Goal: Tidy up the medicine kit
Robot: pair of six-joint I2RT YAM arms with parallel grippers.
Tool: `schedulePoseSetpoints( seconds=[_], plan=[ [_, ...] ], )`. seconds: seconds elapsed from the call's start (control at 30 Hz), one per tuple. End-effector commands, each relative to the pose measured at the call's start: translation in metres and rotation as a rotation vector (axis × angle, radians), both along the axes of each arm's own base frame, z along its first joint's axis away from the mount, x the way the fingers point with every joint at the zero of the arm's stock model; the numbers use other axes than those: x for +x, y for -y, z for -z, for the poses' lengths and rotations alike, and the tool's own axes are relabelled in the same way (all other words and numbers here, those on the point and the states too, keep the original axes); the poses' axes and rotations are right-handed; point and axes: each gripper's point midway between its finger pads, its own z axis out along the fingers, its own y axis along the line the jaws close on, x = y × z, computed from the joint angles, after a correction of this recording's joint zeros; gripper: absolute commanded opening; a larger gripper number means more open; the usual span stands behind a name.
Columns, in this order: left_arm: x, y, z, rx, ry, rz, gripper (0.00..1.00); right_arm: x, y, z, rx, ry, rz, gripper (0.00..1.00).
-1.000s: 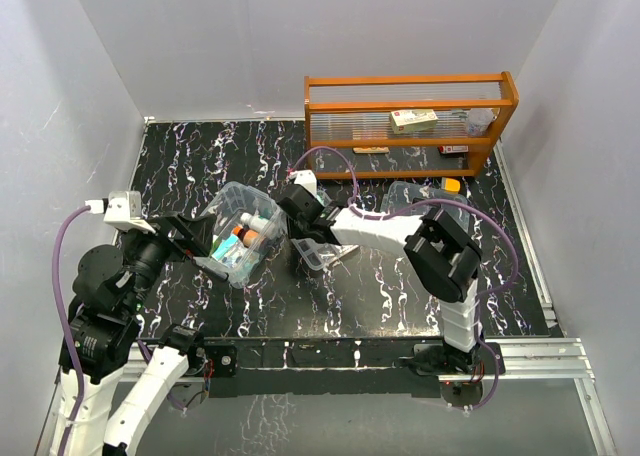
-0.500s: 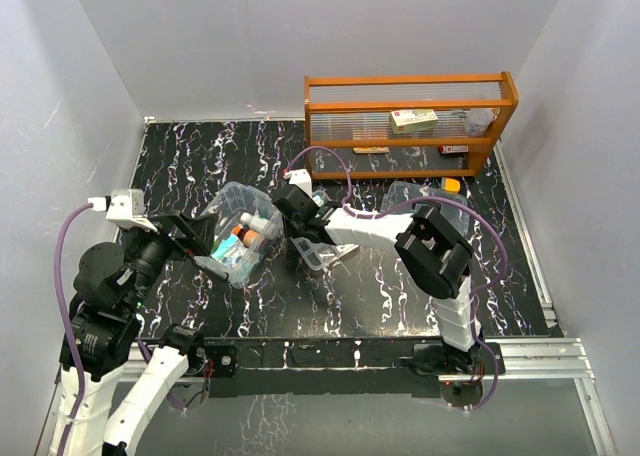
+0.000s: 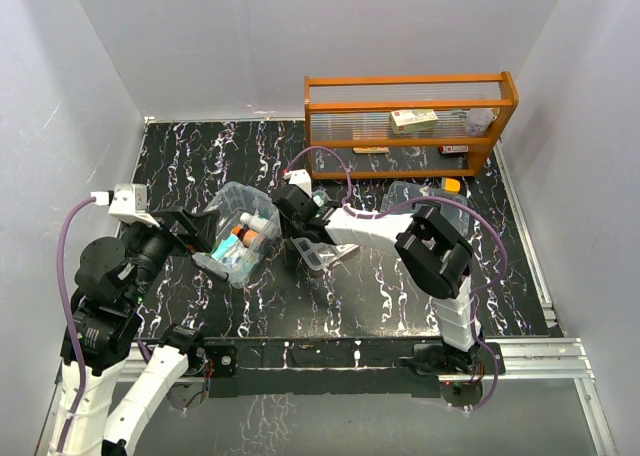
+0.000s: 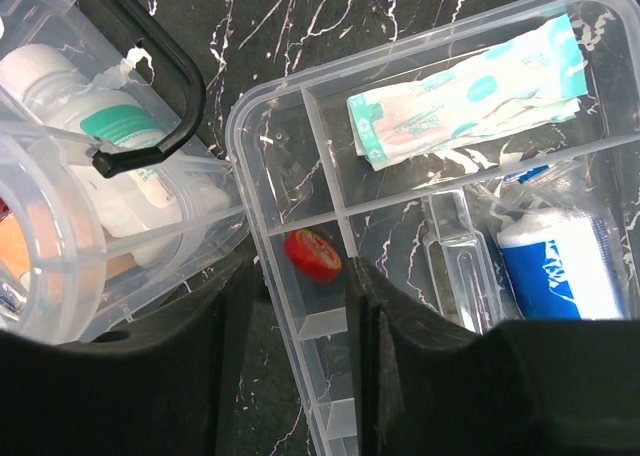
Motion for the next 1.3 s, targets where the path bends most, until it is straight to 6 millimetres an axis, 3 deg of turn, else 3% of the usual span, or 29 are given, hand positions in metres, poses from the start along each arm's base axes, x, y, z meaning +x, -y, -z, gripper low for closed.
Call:
schedulePoseSetpoints(
  seconds=[0.0, 0.17, 0.4, 0.53, 0.63, 0.73, 0.87, 1.03, 1.27],
  plan=[
    [-0.006, 0.003, -0.019, -0.006, 0.044, 0.028, 0.99, 0.003, -0.015, -0.042, 0.104, 0.042, -0.033, 0.42],
    [-0.008, 0.005, -0.02, 0.004, 0.023, 0.046, 0.99, -0.009, -0.011, -0.06, 0.155, 0.004, -0.024, 0.47],
    [-0.008, 0.019, -0.018, 0.024, -0.011, 0.128, 0.99, -0.017, 0.031, -0.095, 0.225, 0.015, 0.081, 0.49],
    [-0.008, 0.033, -0.018, 0.029, -0.022, 0.209, 0.99, -0.03, 0.072, -0.086, 0.192, -0.005, 0.137, 0.49],
    [-0.006, 0.043, -0.014, 0.022, -0.036, 0.258, 0.99, -0.037, 0.082, -0.079, 0.175, -0.016, 0.12, 0.47],
    [-0.001, 0.048, -0.01, 0.012, -0.052, 0.271, 0.99, -0.034, 0.073, -0.079, 0.173, -0.018, 0.074, 0.43],
    [0.004, 0.05, -0.005, 0.005, -0.071, 0.274, 0.99, -0.022, 0.035, -0.084, 0.244, -0.022, -0.02, 0.31],
    [0.005, 0.048, -0.004, 0.012, -0.084, 0.259, 0.99, -0.001, -0.002, -0.065, 0.282, -0.048, -0.027, 0.18],
    [0.006, 0.046, 0.002, 0.014, -0.1, 0.248, 0.99, 0.02, -0.017, -0.045, 0.287, -0.005, 0.024, 0.1]
  ],
)
